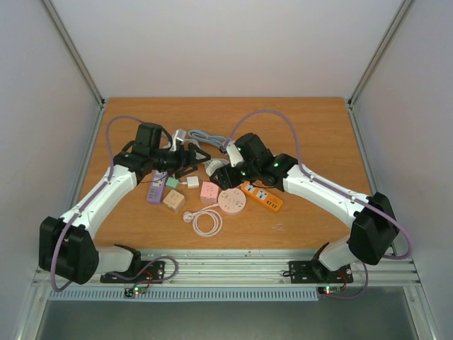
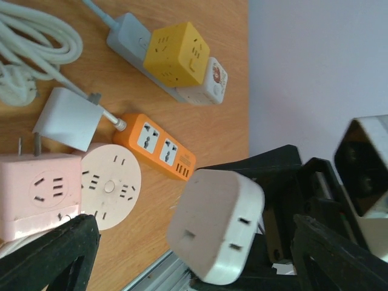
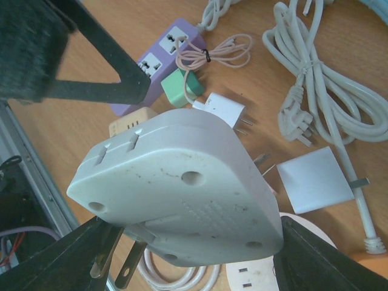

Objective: Insert the plug

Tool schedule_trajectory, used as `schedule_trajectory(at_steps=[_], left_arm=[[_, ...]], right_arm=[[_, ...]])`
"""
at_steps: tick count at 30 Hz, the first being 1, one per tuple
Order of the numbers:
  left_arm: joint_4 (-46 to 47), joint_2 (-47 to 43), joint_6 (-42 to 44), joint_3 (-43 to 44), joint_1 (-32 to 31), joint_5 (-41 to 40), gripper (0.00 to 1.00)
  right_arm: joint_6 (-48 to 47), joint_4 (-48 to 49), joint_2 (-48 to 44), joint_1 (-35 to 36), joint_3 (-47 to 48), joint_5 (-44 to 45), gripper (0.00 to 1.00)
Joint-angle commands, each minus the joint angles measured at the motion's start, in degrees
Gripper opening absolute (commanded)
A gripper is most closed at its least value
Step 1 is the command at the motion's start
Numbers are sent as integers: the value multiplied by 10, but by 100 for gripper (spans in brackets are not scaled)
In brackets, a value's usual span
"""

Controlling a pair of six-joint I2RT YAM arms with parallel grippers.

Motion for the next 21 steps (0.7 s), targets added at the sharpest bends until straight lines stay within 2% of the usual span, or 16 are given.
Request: schedule_trajectory(at_steps=[1, 6, 9, 13, 18, 21], left_arm=[[61, 2, -15, 13, -4, 51, 84], [57, 2, -14, 6, -14, 54, 71], [20, 11, 14, 19, -30, 36, 64], [-45, 27, 70, 44, -42, 1, 49], [-53, 28, 95, 48, -49, 15, 37], [-52, 22, 111, 51, -51, 27, 23]], right_arm=[[-25, 16, 17, 7, 14, -15, 72], [-30, 12, 26, 8, 24, -24, 72], [-31, 6, 32, 10, 32, -30, 72], [-31, 4, 32, 10, 34, -34, 72], [-30, -2, 31, 10, 36, -30, 71], [-23, -9, 27, 11, 41, -24, 69]])
